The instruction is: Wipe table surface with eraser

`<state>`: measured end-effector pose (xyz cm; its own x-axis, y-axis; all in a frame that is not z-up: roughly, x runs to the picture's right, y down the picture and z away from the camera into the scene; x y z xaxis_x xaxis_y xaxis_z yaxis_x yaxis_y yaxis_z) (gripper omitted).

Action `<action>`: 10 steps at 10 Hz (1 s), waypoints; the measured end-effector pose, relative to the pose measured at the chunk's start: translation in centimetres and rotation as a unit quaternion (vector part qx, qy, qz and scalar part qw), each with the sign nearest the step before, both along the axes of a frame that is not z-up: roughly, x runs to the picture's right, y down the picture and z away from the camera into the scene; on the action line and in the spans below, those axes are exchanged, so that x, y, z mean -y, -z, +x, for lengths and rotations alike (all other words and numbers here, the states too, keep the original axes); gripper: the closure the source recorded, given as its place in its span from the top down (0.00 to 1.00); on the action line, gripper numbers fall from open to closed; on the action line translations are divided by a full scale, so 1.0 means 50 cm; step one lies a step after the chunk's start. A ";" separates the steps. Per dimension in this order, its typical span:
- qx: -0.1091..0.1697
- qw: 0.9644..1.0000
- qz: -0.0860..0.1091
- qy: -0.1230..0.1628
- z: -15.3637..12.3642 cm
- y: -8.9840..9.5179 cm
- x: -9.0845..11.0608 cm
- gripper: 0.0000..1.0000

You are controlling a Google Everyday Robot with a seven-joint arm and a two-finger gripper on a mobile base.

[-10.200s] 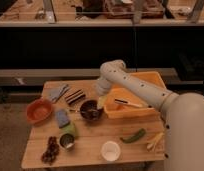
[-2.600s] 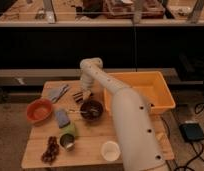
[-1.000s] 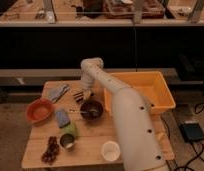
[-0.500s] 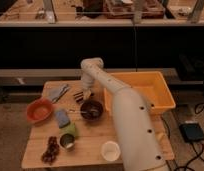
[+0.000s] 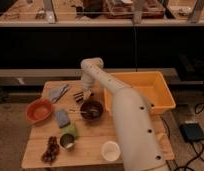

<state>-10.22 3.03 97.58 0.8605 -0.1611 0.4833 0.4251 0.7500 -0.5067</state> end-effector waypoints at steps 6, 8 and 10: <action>-0.006 1.000 0.001 0.001 0.014 0.031 0.030 0.10; -0.002 1.000 -0.002 0.002 0.004 0.049 0.041 0.10; -0.002 1.000 -0.001 0.000 0.005 0.049 0.042 0.10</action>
<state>-9.97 0.93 95.15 0.8625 -0.1602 0.4800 0.4230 0.7490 -0.5100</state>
